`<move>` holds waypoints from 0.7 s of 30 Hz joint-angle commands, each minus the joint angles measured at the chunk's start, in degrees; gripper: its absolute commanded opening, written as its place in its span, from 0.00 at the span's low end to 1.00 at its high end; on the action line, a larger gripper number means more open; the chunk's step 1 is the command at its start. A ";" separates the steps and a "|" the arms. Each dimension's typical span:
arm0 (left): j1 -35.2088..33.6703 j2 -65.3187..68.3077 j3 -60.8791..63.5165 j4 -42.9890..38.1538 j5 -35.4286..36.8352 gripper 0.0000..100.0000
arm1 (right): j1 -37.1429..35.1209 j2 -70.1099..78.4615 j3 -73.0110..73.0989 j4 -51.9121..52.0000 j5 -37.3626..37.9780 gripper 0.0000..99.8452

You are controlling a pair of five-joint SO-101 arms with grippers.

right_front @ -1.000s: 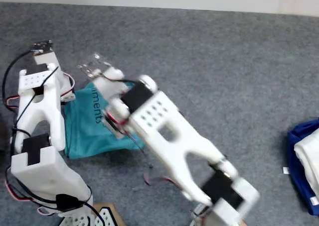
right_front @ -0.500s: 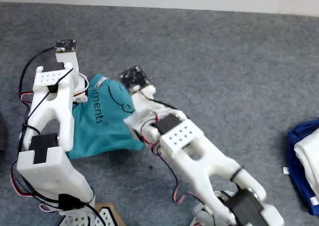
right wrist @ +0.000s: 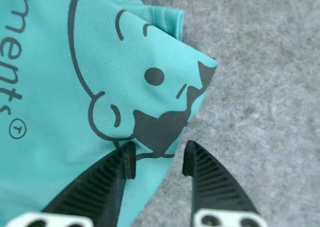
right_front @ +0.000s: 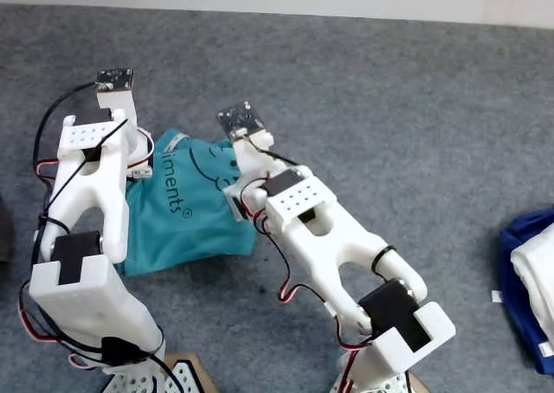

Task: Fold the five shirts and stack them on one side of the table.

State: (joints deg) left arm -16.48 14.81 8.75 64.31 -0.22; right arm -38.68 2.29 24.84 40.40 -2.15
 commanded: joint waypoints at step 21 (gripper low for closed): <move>0.75 -2.77 -0.22 -0.18 -0.62 0.01 | -5.58 1.19 -0.92 -0.84 -3.96 0.24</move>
State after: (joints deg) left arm -16.48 14.81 8.75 64.31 -0.22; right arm -43.16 3.69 24.31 41.10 -5.58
